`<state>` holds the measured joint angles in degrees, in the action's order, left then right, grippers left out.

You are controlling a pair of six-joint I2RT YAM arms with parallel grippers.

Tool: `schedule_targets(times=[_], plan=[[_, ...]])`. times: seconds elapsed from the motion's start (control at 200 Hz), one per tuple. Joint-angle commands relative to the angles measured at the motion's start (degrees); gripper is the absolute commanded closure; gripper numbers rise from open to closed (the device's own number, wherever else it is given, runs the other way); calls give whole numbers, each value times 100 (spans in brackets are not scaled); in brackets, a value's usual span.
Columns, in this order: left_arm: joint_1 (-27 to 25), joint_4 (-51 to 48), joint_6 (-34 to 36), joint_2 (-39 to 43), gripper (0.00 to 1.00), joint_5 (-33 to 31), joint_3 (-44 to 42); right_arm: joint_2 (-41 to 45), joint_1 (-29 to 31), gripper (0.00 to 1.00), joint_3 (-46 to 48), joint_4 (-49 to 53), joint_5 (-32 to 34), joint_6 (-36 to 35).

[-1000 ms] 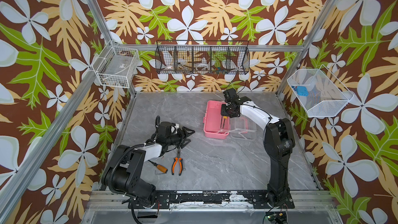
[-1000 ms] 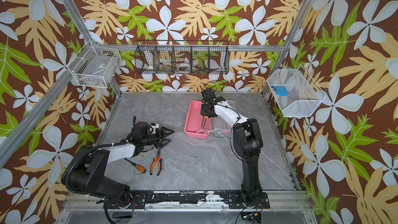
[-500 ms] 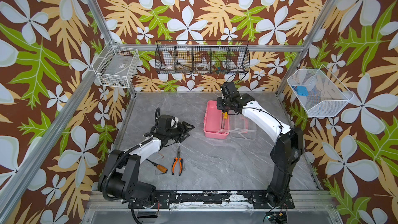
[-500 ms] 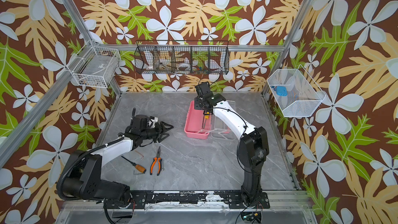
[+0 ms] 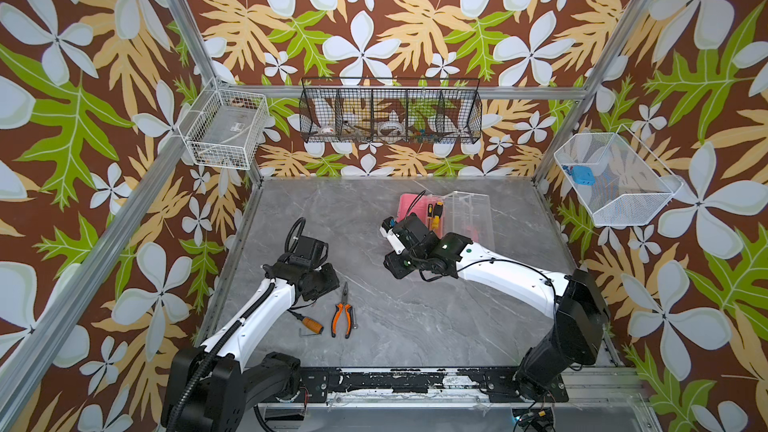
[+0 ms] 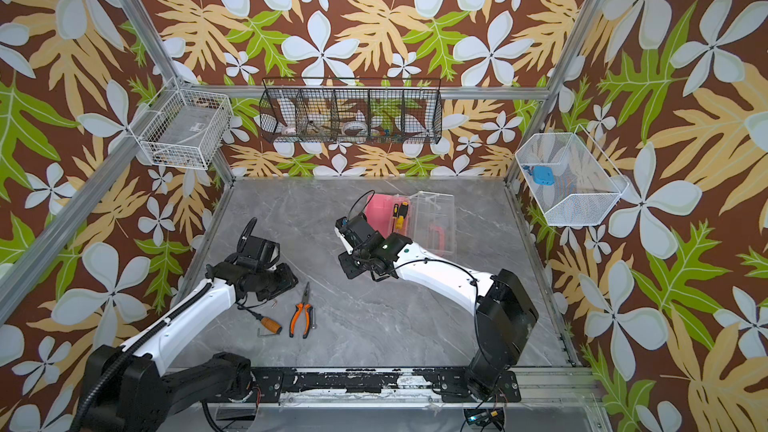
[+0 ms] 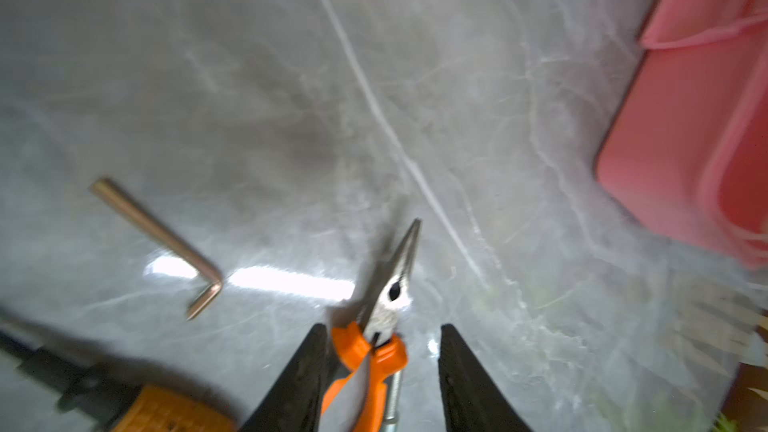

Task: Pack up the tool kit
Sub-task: 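Grasp the orange-handled pliers with the left gripper while the right gripper withdraws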

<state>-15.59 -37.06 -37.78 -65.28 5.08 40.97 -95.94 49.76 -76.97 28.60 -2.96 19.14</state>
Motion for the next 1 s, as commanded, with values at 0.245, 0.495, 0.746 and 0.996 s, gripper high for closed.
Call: schedule_targets(times=[0.245,0.495,0.746,0.996], plan=[[-1293,-863,-464,-266,58,-894,-195,-68,8,57,-215,-103,31,-14],[-1290,-211,-839,-11,59,-367,-819,-40,13,55,46,-105,91,64],[-1288,219,-918,-170,65,-341,-935,-148,3,55,77,-98,140,73],[-1290,427,-819,-694,83,-593,-872,-145,-26,55,177,-74,228,90]])
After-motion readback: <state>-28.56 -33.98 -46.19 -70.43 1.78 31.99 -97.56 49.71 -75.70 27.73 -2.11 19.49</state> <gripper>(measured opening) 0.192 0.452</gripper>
